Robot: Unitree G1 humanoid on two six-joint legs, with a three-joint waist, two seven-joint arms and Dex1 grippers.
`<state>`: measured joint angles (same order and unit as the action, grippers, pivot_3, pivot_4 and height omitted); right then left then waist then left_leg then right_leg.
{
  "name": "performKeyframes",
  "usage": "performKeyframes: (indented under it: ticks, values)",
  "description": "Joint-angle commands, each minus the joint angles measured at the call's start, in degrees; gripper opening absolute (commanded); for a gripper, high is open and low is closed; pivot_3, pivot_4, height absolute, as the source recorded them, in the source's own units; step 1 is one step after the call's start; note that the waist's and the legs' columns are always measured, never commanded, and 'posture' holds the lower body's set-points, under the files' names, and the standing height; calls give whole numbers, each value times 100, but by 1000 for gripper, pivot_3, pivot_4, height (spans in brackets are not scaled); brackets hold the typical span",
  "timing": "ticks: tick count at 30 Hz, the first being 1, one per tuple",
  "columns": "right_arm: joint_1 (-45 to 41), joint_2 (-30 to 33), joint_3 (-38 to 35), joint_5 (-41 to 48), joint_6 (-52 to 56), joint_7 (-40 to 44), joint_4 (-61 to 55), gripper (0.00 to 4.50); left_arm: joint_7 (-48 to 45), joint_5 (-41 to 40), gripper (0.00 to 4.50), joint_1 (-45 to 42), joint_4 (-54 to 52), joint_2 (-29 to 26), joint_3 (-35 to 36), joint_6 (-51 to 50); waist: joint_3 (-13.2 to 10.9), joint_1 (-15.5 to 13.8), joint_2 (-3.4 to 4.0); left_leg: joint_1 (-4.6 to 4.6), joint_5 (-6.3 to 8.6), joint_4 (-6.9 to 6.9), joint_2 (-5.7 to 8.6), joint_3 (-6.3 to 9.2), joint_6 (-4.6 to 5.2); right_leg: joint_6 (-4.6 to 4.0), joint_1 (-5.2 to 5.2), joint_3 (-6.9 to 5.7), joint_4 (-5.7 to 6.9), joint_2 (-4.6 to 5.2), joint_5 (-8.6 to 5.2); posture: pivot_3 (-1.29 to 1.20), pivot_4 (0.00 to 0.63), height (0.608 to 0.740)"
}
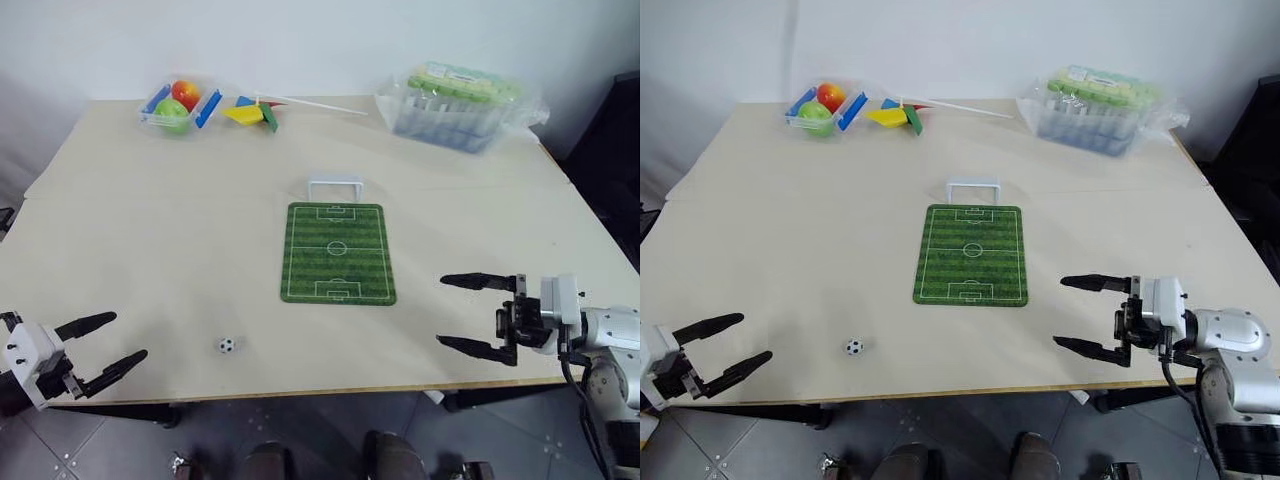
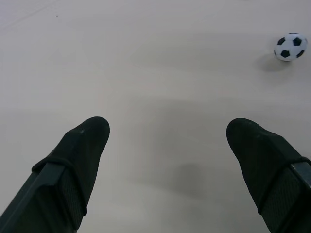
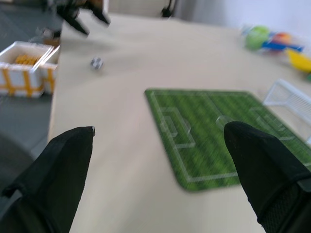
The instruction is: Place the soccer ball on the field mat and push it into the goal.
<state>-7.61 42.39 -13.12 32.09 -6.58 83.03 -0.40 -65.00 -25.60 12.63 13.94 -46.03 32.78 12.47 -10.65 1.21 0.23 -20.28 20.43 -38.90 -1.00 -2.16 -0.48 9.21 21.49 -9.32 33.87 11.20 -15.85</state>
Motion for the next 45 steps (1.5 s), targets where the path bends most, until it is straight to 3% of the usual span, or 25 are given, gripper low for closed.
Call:
performKeyframes:
  ticks: [1, 11, 14, 20, 24, 36, 39, 45]
  values:
    - [77, -128, 61, -66, -357, 98, 112, 4500, 95, -130, 4399, 60, -181, 48, 122, -56, 0, 6, 0, 0, 0, 0, 0, -1, 0, 0, 0, 0, -1, 0, 0, 0, 150, 740]
    - [187, -1183, 365, 1387, 82, 174, -1029, 4500, -771, -185, 4399, 9, 1164, -51, 181, 514, -2, 28, 3, 6, 9, -2, -17, -13, -9, -1, 4, 12, -1, -19, 0, 0, 150, 740]
    - [215, -1249, 417, 1421, 95, 301, -1126, 4500, -925, -376, 4399, -8, 850, 19, 44, 316, -1, -21, 1, 4, 14, -8, -17, -13, -6, -1, 4, 14, -1, -20, 1, 0, 150, 740]
    - [198, -1079, 270, 1069, -261, 610, -589, 4500, -781, -835, 4399, 45, -1157, 351, -696, -694, -2, -134, 3, 5, 16, -15, -19, -15, -6, -3, 3, 20, 1, -20, 2, 0, 150, 740]
    - [247, -1029, 215, 1019, -412, 672, -368, 4500, -442, -667, 4399, -295, -1740, 610, -1283, -1011, -2, -117, 5, 7, 17, -15, -32, -20, -12, -7, 3, 23, -1, -38, 4, 0, 150, 740]
    - [436, -1077, 248, 926, -559, 498, -398, 4500, -337, 59, 4399, -1104, -597, 1027, -2172, -649, -1, -118, 9, 9, 20, -18, -59, -40, -24, -23, 10, 30, -7, -68, 8, 0, 150, 740]
    - [538, -1121, 254, 895, -597, 419, -456, 4500, -347, 40, 3773, -1250, -468, 1101, -2228, -617, 0, -142, 13, 10, 19, -20, -59, -40, -25, -24, 10, 32, -3, -68, 8, 0, 150, 740]
    - [762, -1183, 168, 886, -850, 502, -285, 4500, -457, 126, 1815, -1304, -273, 1138, -2342, -425, 5, -160, 20, 13, 19, -20, -59, -45, -25, -25, 9, 35, -3, -67, 9, 0, 150, 740]
